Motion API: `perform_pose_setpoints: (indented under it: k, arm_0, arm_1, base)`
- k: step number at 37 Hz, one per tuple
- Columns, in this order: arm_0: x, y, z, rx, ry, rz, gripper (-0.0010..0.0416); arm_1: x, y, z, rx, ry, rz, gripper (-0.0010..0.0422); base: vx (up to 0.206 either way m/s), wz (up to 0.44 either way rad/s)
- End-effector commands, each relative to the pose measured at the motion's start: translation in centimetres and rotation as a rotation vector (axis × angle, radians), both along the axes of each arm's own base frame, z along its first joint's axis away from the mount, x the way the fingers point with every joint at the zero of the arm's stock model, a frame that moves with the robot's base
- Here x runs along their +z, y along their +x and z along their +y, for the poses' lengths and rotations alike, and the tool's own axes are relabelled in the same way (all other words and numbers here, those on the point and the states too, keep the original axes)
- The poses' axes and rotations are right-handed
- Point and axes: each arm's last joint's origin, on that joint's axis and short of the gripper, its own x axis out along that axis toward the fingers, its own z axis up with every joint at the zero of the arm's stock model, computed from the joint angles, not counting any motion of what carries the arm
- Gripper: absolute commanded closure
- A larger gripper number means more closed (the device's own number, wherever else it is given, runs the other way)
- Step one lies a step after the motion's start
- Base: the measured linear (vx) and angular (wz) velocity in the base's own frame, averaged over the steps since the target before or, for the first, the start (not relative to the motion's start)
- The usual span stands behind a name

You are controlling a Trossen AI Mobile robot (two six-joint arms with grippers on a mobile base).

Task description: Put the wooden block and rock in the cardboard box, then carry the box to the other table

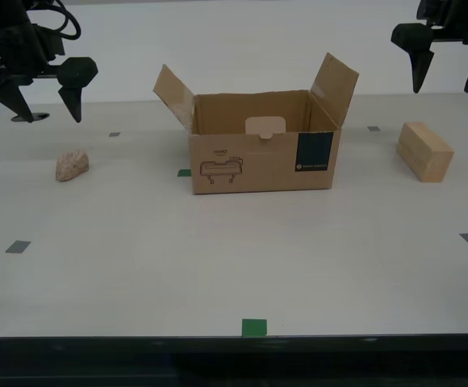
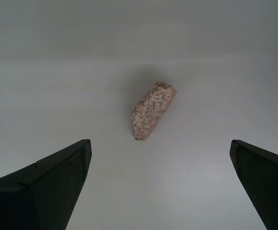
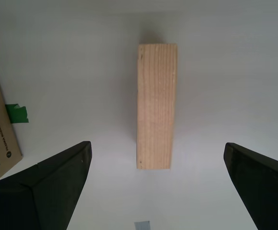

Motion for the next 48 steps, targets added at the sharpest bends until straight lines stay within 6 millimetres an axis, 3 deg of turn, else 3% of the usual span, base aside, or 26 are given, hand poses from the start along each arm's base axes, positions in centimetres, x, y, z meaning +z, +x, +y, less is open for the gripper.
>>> perform_pose_setpoints:
  k: [1,10,20,30,48]
  arm_0:
    - [-1.1,0.7,0.0,-0.001,0.003,0.028,0.003]
    - [-3.9,1.2,0.0,-0.001,0.002,0.09,0.004]
    - [-6.6,1.8,0.0,-0.001,0.0,0.132,0.0012]
    - [-9.1,2.2,0.0,0.003,-0.001,0.174,0.0012]
    - [-10.5,2.8,0.0,0.009,-0.004,0.116,0.0012]
  arm_1:
    - [0.0,0.0,0.0,-0.004,0.002,0.002,0.0016]
    - [-0.3,-0.2,0.0,-0.004,0.002,0.008,0.0016]
    - [-0.7,-0.3,0.0,0.0,0.001,0.015,0.0016]
    - [-0.7,-0.4,0.0,0.001,0.001,0.018,0.0016]
    - [-0.7,-0.4,0.0,0.003,0.0,0.017,0.0016]
  base:
    - [0.0,0.0]
    - [0.0,0.0]
    - [0.0,0.0]
    - [0.0,0.0]
    - [0.0,0.0]
